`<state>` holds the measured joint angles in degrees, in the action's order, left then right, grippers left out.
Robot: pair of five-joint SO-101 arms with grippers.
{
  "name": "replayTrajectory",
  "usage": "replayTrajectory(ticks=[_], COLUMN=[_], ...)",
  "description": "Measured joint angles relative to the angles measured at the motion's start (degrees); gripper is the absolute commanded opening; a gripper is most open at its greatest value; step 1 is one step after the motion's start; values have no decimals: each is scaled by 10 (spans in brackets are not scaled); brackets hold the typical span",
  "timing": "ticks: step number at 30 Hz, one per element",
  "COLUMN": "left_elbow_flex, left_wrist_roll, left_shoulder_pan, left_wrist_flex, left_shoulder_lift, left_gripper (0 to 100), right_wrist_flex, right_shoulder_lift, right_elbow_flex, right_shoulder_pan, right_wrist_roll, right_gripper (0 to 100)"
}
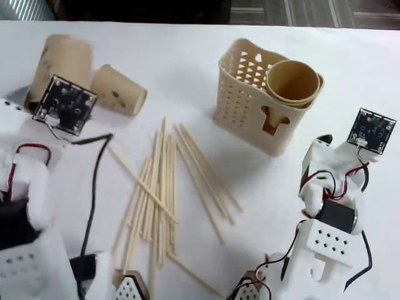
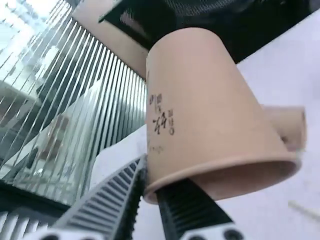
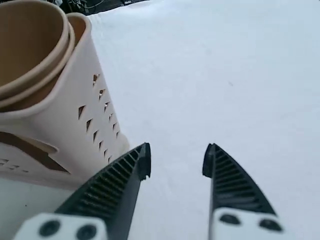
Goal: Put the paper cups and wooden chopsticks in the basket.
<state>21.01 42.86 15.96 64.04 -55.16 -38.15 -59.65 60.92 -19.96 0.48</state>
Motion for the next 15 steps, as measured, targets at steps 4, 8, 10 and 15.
replayTrajectory(ticks=[4, 8, 10, 15], left_elbow_flex=[-47, -58, -69, -145], left_wrist_roll=[-36, -60, -73, -110], left_shoulder_pan=[-98, -177, -206, -256], left_wrist_flex=[30, 31, 31, 44], left_shoulder_lift=[-3, -4, 11, 112], left_gripper=[21, 21, 21, 21], right_wrist_flex=[0, 0, 0, 0], right_shoulder_lift=[0, 0, 0, 0], right_elbow_flex=[0, 0, 0, 0], right_shoulder_pan=[0, 0, 0, 0], right_wrist_roll=[0, 0, 0, 0], right_gripper=[176, 176, 176, 176])
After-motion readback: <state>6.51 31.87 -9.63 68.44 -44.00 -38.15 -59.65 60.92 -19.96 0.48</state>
